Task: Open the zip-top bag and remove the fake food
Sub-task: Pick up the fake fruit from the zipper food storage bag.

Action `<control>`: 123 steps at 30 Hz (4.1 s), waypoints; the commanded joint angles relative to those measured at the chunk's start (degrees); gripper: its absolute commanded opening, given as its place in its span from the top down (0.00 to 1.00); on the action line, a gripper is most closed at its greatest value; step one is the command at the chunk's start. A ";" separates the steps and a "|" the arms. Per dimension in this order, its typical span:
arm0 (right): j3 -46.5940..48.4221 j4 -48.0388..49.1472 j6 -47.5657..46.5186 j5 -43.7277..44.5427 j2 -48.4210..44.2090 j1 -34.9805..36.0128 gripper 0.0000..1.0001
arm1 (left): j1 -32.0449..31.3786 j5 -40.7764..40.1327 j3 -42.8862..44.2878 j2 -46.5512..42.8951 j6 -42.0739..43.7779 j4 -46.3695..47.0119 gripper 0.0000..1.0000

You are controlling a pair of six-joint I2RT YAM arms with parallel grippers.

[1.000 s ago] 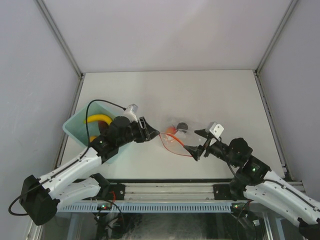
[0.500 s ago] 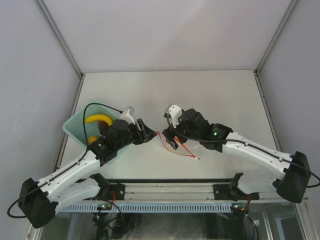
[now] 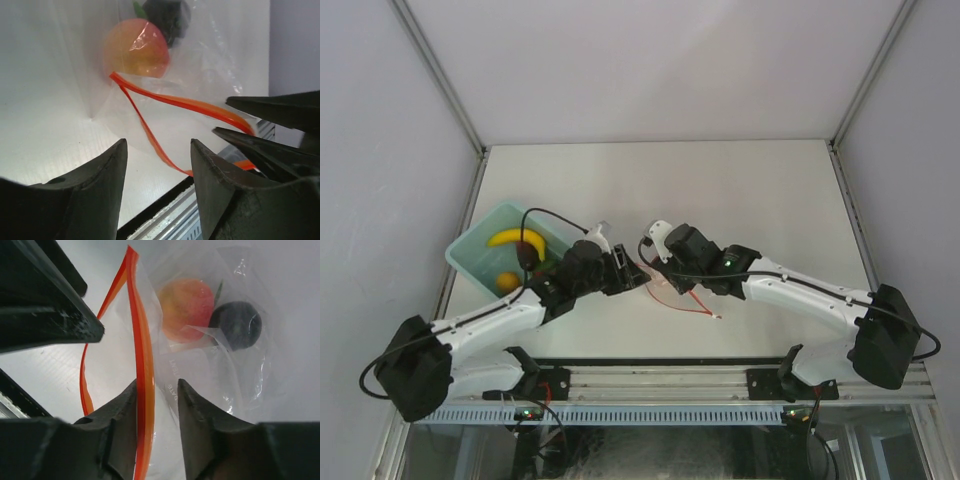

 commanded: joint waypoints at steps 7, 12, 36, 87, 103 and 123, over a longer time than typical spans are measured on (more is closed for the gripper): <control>-2.61 11.63 2.78 2.10 -4.09 0.08 0.97 | -1.51 2.53 7.94 11.76 3.00 3.23 0.57; -6.60 17.56 6.61 5.51 -9.16 -2.92 0.99 | -1.10 1.36 19.55 16.04 12.98 -4.26 0.96; -25.02 36.28 18.78 -1.90 -22.57 -11.84 1.00 | -0.06 -13.59 28.15 21.61 36.04 -9.34 0.92; -23.15 35.60 15.21 -19.56 -26.35 -18.30 0.59 | -1.34 1.90 17.14 21.23 27.71 4.51 0.67; -6.93 28.35 19.19 -28.00 2.11 -32.91 0.48 | -1.33 7.72 10.64 22.28 24.55 13.89 0.73; -2.50 27.15 19.40 -35.15 19.49 -35.07 0.71 | 0.91 4.18 15.96 31.88 24.80 12.65 0.45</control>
